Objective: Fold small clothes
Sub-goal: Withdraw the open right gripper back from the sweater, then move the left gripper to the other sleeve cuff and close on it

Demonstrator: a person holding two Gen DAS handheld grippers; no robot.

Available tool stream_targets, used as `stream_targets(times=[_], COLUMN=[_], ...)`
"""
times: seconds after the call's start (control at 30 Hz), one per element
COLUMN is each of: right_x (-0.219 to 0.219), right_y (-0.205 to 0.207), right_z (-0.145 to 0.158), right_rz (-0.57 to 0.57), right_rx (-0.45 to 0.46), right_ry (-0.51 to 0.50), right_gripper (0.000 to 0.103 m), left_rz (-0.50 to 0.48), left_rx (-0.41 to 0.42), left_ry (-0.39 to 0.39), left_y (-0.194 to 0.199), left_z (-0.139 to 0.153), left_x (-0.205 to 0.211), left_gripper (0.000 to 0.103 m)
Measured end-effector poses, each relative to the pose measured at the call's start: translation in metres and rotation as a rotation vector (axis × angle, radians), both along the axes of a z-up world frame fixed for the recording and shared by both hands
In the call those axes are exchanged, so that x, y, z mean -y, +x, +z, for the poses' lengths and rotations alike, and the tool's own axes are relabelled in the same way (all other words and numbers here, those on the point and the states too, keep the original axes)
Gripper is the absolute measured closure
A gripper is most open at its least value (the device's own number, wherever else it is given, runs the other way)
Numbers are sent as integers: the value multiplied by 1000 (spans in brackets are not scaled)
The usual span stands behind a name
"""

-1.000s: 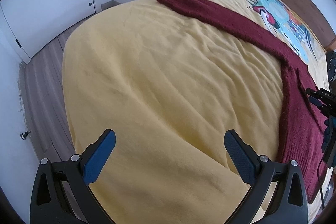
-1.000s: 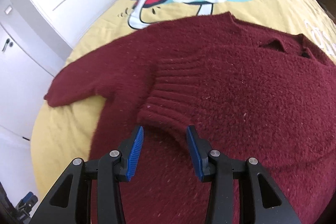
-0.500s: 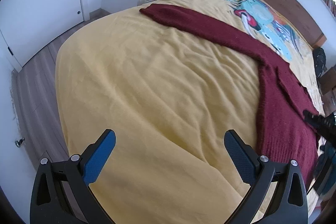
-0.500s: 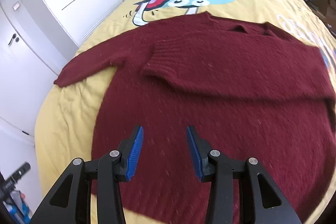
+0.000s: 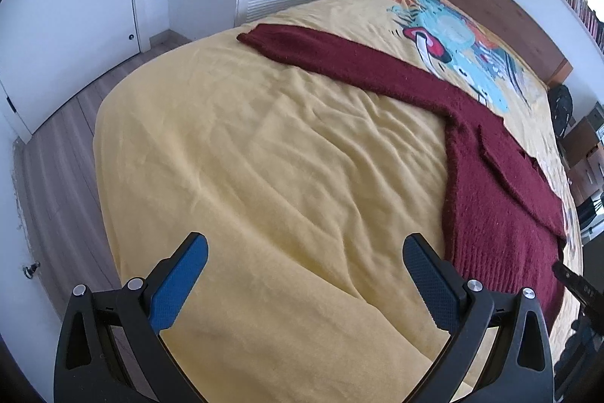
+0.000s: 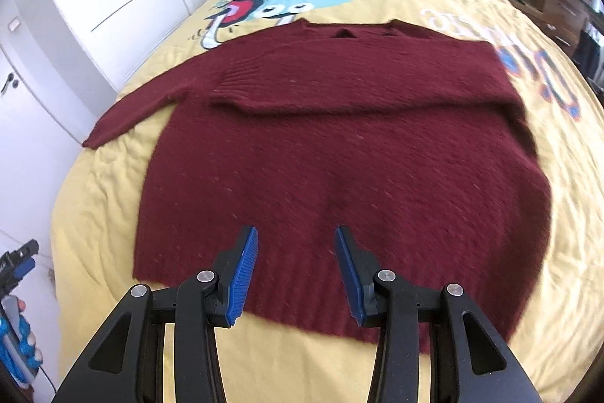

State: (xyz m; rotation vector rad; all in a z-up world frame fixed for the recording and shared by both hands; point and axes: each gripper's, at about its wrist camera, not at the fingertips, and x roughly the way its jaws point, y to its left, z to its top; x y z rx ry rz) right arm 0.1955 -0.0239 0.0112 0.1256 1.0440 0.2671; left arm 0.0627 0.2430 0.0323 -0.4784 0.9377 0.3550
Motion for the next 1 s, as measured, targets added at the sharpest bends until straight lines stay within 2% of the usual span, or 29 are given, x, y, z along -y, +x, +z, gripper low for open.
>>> stream_targets(times=[0.47, 0.67, 1.0], right_x=[37, 44, 57], right_y=[-16, -7, 10], right_z=[-16, -23, -33], right_rz=[-89, -121, -161], right_rx=[-37, -53, -70], right_ry=[-12, -18, -33], right_gripper=[58, 58, 58], left_rz=[-4, -9, 14], left_rx=[0, -24, 0], left_ry=[-73, -72, -111], left_y=[42, 78, 155], left_z=[-16, -29, -48], left_x=[-27, -44, -98], left_gripper=[1, 1, 1])
